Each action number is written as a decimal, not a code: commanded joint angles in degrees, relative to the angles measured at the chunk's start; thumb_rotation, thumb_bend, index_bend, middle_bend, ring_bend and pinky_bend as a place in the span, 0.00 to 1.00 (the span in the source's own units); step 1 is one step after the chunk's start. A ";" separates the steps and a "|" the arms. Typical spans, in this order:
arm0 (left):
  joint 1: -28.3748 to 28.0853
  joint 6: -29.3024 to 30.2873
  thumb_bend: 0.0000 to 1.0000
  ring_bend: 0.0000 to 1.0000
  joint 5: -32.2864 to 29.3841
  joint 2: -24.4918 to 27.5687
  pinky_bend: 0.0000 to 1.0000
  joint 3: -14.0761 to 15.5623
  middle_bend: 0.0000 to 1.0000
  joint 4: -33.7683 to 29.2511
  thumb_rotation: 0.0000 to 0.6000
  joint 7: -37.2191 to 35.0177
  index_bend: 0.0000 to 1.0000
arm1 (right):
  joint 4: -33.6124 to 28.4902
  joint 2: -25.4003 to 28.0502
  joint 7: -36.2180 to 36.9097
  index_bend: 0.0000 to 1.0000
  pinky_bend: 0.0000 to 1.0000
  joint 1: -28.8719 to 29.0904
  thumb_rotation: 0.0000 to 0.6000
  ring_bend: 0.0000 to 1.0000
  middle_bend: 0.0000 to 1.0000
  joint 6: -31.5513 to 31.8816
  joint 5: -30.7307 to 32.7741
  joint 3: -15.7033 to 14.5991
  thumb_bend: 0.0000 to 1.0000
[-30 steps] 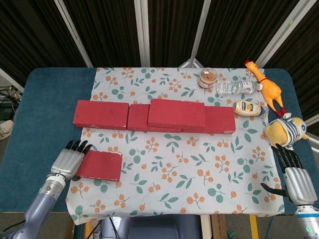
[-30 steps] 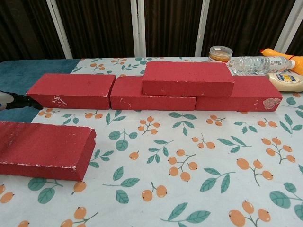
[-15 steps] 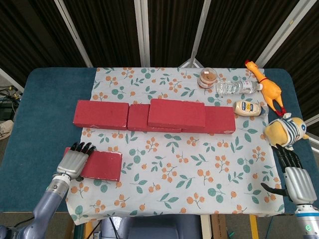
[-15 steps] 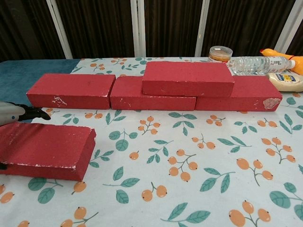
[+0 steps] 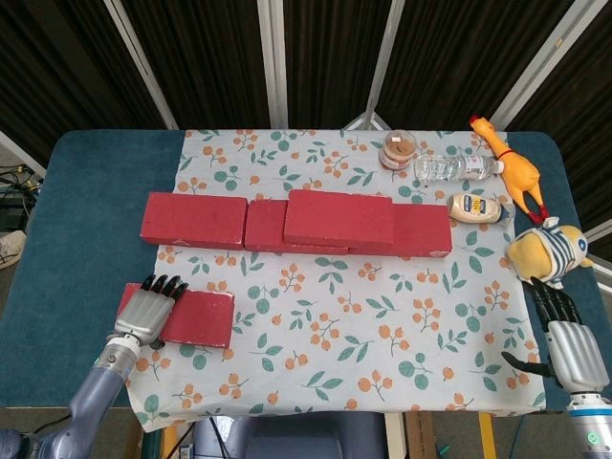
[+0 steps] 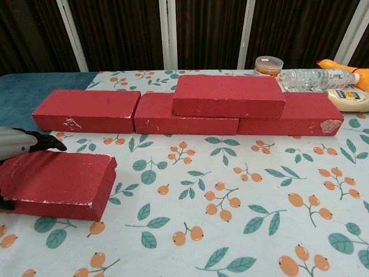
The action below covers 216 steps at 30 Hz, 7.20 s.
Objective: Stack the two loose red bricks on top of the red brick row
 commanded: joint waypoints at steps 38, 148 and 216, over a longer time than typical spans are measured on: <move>-7.97 -6.35 0.00 0.15 -6.75 5.92 0.20 -5.27 0.29 -1.23 1.00 -2.85 0.24 | 0.21 0.19 -0.11 0.00 0.00 1.82 1.00 0.00 0.01 0.12 2.88 -1.67 0.14; -50.07 -23.58 0.01 0.16 -54.93 -12.83 0.20 0.78 0.28 44.85 1.00 11.97 0.25 | 1.54 -1.15 -4.38 0.00 0.00 4.03 1.00 0.00 0.01 -2.62 15.44 0.46 0.14; -45.41 -19.57 0.00 0.16 -54.41 -15.67 0.22 -8.60 0.21 45.76 1.00 18.96 0.14 | 1.09 -1.11 -5.16 0.00 0.00 4.40 1.00 0.00 0.01 -3.13 15.77 0.25 0.14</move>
